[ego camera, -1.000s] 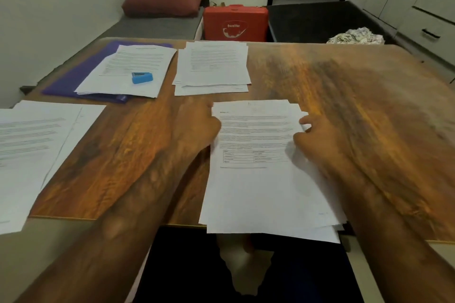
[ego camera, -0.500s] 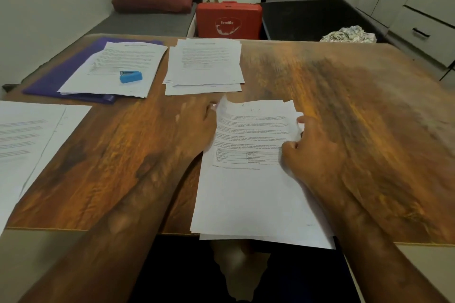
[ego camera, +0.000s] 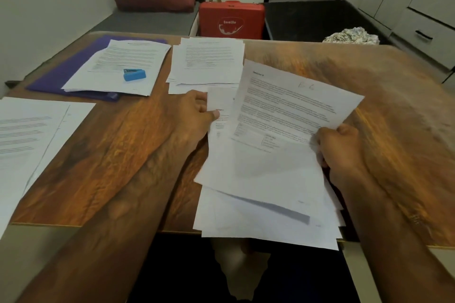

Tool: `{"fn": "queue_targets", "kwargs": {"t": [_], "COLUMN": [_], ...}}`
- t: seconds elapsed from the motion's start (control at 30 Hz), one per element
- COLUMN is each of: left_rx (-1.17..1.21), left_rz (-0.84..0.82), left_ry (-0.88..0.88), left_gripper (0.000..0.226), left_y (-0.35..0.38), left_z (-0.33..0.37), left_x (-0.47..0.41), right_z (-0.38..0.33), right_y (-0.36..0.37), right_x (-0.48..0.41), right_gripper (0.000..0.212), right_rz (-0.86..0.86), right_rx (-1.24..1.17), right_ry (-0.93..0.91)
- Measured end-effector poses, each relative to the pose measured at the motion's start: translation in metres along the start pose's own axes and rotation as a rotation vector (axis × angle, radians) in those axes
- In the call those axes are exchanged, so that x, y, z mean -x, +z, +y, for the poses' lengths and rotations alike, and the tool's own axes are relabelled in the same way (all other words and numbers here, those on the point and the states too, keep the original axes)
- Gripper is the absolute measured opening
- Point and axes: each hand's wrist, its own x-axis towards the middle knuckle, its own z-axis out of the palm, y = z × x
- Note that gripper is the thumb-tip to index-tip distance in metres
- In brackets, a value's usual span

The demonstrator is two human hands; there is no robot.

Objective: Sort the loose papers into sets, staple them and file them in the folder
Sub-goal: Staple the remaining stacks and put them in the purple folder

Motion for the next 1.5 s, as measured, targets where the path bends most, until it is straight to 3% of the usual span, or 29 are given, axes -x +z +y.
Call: {"fn": "queue_targets", "kwargs": {"t": [0.13,0.3,0.57,0.7,0.83,0.9,0.97,1.03,1.1,1.17,1.37,1.5], "left_rx": [-0.19,-0.392,0.099,0.074,0.189,0.211,0.24,0.247,0.097,-0.07,-0.567,-0.88], "left_rz": [0.057,0.168,-0.096,-0.183,-0.153,-0.095,-0.038,-0.001,0.045,0.063,0.17,0.119], "left_ry": [0.024,0.219,0.132,0.15,0.059,-0.013,-0.086,-0.141,-0.151,-0.131,-0.142,-0.169], "left_gripper": [0.021,0.011,0.026,0.05,0.045,0.039,0.032,0.029,0.025,0.026,0.03,0.043], "left_y": [-0.003,-0.005,-0.006,0.001,-0.01,-0.028,-0.053,-0.083,-0.117,-0.146,-0.199,-0.203], "left_z": [-0.003,0.001,0.014,0.012,0.018,0.026,0.032,0.034,0.031,0.024,-0.007,-0.018], "left_x": [-0.007,-0.003,0.024,0.026,0.025,0.023,0.021,0.021,0.02,0.02,0.023,0.026], "right_z": [0.001,0.006,0.003,-0.002,-0.017,-0.029,-0.044,-0.056,-0.063,-0.062,-0.05,-0.049], "right_y": [-0.002,0.002,0.008,0.011,0.019,0.028,0.043,0.064,0.09,0.116,0.17,0.177], "right_x": [-0.006,-0.006,0.003,0.01,0.013,0.016,0.022,0.032,0.047,0.06,0.094,0.104], "right_gripper": [0.027,0.036,0.032,0.028,0.014,0.03,0.04,0.036,0.025,0.021,0.004,0.01], "right_rz": [-0.027,-0.097,-0.124,-0.137,-0.135,-0.169,-0.265,-0.433,-0.579,-0.621,-0.695,-0.688], "right_rx": [0.031,0.128,0.222,0.274,0.308,0.344,0.24,0.061,-0.041,-0.029,0.234,0.453], "right_ry": [-0.003,-0.062,-0.141,-0.197,-0.221,-0.276,-0.238,-0.092,-0.001,-0.004,-0.085,-0.22]}}
